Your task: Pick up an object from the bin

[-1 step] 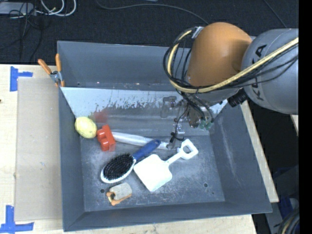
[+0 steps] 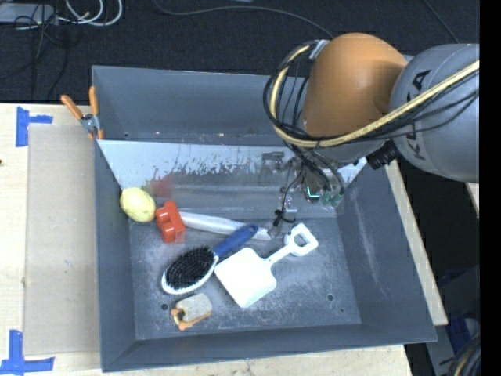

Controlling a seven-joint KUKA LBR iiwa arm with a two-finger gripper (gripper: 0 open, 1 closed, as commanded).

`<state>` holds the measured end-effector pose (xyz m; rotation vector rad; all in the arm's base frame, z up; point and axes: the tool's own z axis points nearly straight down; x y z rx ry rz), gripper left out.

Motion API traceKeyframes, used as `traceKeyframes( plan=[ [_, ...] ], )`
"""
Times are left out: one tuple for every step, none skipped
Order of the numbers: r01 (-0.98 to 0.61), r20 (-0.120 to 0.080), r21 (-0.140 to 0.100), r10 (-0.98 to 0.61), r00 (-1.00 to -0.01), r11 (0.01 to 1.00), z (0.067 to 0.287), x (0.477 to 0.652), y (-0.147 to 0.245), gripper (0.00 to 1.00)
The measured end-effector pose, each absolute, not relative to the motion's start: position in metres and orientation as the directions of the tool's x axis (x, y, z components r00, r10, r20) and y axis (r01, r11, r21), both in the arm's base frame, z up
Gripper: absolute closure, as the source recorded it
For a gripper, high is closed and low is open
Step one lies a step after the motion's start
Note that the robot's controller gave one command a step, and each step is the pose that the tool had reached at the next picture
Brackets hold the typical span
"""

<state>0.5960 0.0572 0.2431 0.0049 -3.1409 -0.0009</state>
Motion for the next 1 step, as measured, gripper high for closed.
traceKeyframes(
  plan=[
    [-0.002, 0.001, 0.001, -0.002, -1.000, 1.000, 0.2431, 0.5960, 0.0570, 0.00]
  ],
)
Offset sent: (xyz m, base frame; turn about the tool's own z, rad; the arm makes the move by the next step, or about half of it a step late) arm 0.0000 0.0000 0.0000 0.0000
